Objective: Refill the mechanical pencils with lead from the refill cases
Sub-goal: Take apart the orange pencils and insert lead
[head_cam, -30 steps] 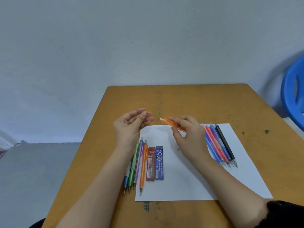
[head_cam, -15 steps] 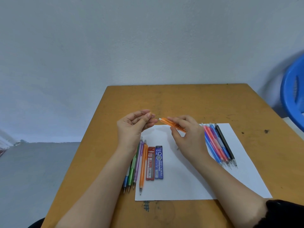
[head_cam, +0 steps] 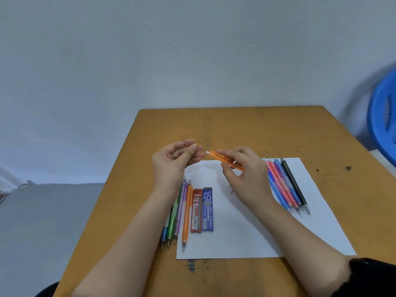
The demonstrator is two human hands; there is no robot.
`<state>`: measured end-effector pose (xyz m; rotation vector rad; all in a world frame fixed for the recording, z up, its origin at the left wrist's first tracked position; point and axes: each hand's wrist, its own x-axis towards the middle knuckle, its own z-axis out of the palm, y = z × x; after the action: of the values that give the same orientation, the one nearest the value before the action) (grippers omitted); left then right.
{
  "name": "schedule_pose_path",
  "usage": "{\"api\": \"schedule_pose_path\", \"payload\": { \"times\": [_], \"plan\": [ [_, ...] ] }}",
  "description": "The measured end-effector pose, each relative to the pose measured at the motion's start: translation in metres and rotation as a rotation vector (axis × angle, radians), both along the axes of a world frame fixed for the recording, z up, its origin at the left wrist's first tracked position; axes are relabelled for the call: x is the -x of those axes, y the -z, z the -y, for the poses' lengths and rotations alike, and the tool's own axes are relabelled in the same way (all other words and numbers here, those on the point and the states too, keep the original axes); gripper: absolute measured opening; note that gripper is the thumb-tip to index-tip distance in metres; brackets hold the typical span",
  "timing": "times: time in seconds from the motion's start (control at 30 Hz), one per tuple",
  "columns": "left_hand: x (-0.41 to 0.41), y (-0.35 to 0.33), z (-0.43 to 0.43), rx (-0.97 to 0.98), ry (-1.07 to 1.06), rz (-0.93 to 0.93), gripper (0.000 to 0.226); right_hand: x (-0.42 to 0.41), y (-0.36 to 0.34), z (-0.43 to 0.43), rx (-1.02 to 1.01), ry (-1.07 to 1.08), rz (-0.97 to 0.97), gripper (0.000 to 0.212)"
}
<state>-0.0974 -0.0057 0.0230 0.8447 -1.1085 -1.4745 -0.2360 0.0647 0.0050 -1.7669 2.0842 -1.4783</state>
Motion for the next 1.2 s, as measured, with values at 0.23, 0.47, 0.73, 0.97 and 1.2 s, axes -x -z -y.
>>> {"api": "schedule_pose_path", "payload": {
  "times": [0.23,0.47,0.73,0.97,1.2],
  "plan": [
    [0.002,0.004,0.0,0.088,0.027,0.095,0.007,-0.001,0.0,0.001,0.037,-0.019,-0.017,0.03],
    [0.005,0.005,-0.003,0.143,-0.045,0.089,0.045,-0.006,-0.001,-0.001,-0.011,-0.056,0.054,0.03],
    [0.007,0.005,-0.004,0.204,-0.034,0.093,0.018,-0.006,-0.002,-0.001,-0.008,-0.088,0.116,0.031],
    [0.009,0.009,-0.005,0.267,0.032,0.173,0.019,-0.004,-0.001,-0.002,0.106,-0.123,0.107,0.031],
    [0.011,0.006,-0.012,0.28,0.06,0.141,0.033,-0.003,-0.002,-0.003,0.219,-0.184,0.146,0.03]
  ]
}}
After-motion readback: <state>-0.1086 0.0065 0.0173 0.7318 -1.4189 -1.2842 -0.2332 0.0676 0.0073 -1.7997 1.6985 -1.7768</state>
